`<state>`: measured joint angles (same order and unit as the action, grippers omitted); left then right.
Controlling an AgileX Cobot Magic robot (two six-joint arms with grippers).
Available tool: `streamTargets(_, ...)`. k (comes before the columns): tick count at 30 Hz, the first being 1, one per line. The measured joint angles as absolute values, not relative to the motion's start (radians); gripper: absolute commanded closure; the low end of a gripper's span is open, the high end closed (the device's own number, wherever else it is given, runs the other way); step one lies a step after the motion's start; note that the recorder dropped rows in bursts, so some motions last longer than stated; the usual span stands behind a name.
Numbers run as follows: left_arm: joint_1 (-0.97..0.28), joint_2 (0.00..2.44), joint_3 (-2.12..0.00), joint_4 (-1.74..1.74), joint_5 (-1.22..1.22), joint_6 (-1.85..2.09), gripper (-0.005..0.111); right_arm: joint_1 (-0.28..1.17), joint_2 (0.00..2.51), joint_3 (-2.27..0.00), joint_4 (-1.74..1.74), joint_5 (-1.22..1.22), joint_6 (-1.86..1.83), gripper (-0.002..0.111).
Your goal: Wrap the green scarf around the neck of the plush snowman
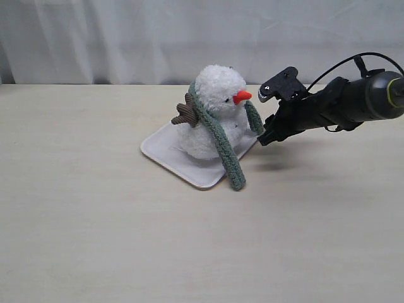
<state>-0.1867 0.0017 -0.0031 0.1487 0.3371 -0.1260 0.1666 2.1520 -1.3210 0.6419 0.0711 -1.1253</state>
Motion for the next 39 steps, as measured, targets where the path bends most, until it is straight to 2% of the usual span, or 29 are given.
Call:
streamTargets(15,-0.187,0.002,-0.003,0.149,0.337,-0.126,0.107,0.233,2.162,-1.329,0.642,-0.019,-1.161,0.057)
streamTargets(39,-0.187,0.002,-0.003,0.149,0.337,-0.126,0.107,0.233,2.158,-1.339,0.743,0.371,-1.165,0.057)
